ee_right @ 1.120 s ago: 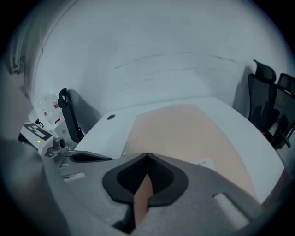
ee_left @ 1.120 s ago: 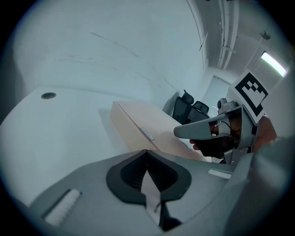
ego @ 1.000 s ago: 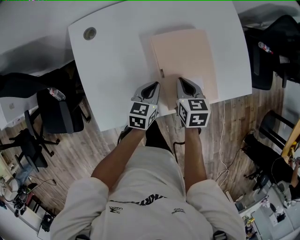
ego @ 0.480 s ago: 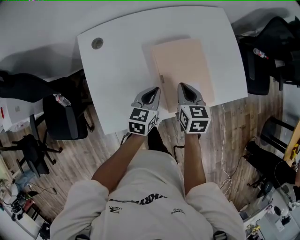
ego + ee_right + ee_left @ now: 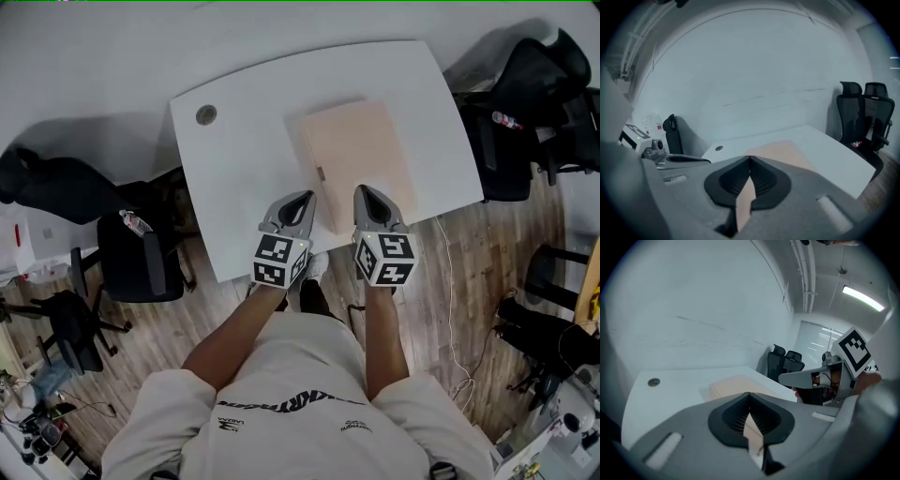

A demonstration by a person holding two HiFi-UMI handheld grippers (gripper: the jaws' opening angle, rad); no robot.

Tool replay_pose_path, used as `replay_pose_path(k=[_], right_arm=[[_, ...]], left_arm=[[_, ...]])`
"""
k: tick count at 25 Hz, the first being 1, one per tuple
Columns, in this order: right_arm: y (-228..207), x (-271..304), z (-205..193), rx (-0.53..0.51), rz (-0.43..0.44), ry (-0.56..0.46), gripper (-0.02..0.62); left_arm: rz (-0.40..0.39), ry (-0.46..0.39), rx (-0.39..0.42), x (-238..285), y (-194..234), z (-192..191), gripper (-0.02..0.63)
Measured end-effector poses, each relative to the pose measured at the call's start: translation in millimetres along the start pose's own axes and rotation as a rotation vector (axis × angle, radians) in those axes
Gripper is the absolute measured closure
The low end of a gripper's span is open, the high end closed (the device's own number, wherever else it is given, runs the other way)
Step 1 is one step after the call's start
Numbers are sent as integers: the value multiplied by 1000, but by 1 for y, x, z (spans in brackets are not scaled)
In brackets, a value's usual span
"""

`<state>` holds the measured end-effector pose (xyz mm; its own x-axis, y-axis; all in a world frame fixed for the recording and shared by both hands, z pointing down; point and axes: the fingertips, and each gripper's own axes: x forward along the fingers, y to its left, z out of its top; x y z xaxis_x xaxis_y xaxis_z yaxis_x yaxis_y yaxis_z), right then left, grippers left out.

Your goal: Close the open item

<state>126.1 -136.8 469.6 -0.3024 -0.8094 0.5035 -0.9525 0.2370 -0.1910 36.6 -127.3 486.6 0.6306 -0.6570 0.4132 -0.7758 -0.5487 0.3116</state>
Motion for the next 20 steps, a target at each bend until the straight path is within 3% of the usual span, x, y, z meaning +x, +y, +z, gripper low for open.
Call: replay_pose_path(k=[13,20], right_arm=[[33,-54,36,-8,5,-105,595],[56,-84,67,-26,19,-198,595]], left_arm=[[-24,-86,111,-48,-33,51,606],[-36,-171,151,-76,-49,85,606]])
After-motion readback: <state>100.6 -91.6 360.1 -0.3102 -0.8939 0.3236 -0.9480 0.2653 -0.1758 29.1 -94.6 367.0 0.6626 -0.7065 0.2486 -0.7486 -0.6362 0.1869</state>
